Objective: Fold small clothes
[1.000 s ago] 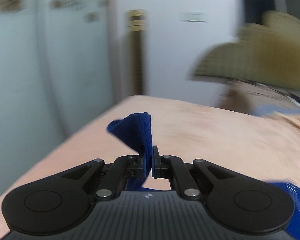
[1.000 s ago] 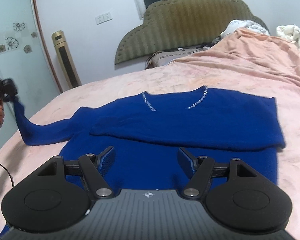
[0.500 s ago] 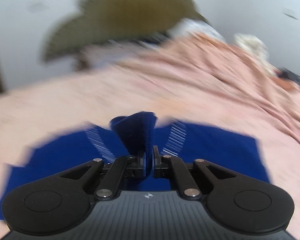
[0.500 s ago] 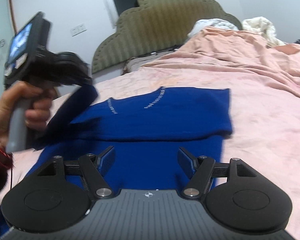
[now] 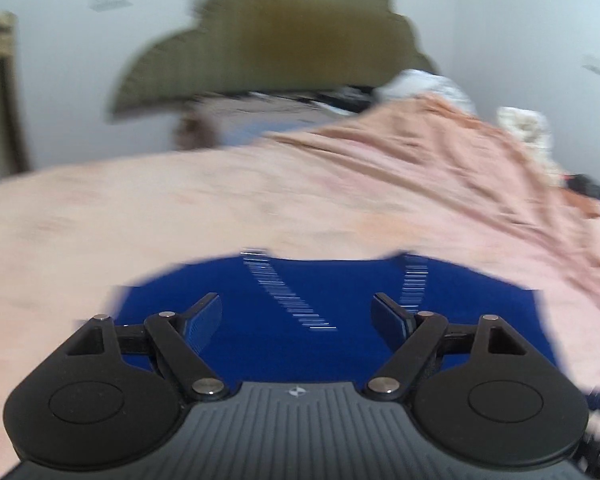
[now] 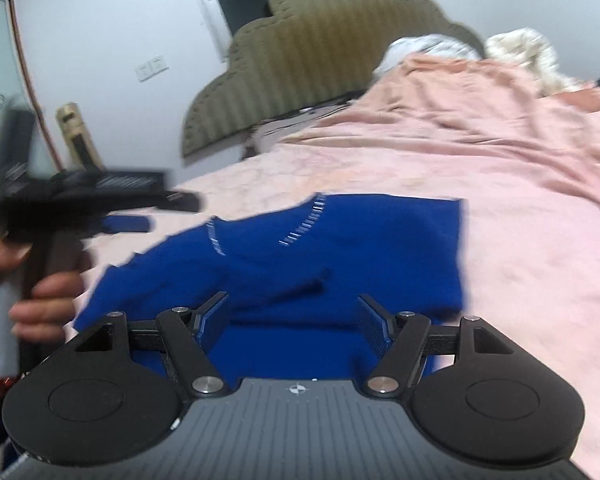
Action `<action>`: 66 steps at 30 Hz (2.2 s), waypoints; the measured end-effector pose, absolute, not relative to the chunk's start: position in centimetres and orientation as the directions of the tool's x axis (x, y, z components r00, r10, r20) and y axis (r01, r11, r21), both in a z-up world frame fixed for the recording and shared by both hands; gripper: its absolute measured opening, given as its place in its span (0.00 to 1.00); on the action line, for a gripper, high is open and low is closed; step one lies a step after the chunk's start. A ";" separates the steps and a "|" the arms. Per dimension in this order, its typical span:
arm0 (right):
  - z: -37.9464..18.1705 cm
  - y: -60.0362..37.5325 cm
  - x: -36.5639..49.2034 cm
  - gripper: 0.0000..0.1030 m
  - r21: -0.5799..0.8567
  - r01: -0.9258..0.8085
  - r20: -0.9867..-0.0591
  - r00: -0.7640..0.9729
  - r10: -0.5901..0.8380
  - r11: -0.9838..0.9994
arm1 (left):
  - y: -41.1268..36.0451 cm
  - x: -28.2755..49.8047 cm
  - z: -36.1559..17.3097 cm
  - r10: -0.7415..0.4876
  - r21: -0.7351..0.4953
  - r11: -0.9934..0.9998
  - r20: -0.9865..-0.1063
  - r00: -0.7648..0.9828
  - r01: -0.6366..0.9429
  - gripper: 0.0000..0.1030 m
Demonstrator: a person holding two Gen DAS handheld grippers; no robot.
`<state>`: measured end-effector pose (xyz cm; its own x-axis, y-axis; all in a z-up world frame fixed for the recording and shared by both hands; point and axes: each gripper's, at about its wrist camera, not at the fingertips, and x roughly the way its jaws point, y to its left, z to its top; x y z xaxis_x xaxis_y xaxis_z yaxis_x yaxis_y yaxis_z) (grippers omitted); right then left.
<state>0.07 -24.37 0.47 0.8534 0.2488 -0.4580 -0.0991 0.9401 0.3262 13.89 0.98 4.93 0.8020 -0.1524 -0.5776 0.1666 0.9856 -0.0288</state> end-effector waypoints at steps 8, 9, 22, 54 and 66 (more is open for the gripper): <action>-2.2 -26.3 9.1 0.56 0.532 0.021 -0.512 0.804 0.302 0.846 | 11.5 12.8 3.6 0.088 0.052 0.996 -0.596 0.798 -0.071 0.79; -2.6 -26.5 9.7 0.54 0.551 0.030 -0.513 0.800 0.311 0.834 | 12.5 12.7 3.4 0.105 0.047 0.994 -0.605 0.789 -0.096 0.79; -1.1 -25.1 11.4 0.07 0.432 0.024 -0.502 0.837 0.218 0.901 | 16.6 14.3 2.1 0.171 -0.015 0.971 -0.648 0.742 -0.237 0.79; -2.5 -30.9 7.3 0.25 0.320 0.205 -0.577 0.817 0.019 0.925 | 13.3 20.0 0.3 0.063 0.014 0.997 -0.702 0.709 -0.075 0.79; 2.7 -18.0 14.0 0.44 0.173 -0.319 -0.539 0.761 0.360 0.932 | 13.0 22.1 -2.0 0.226 0.185 0.974 -0.716 0.661 -0.132 0.79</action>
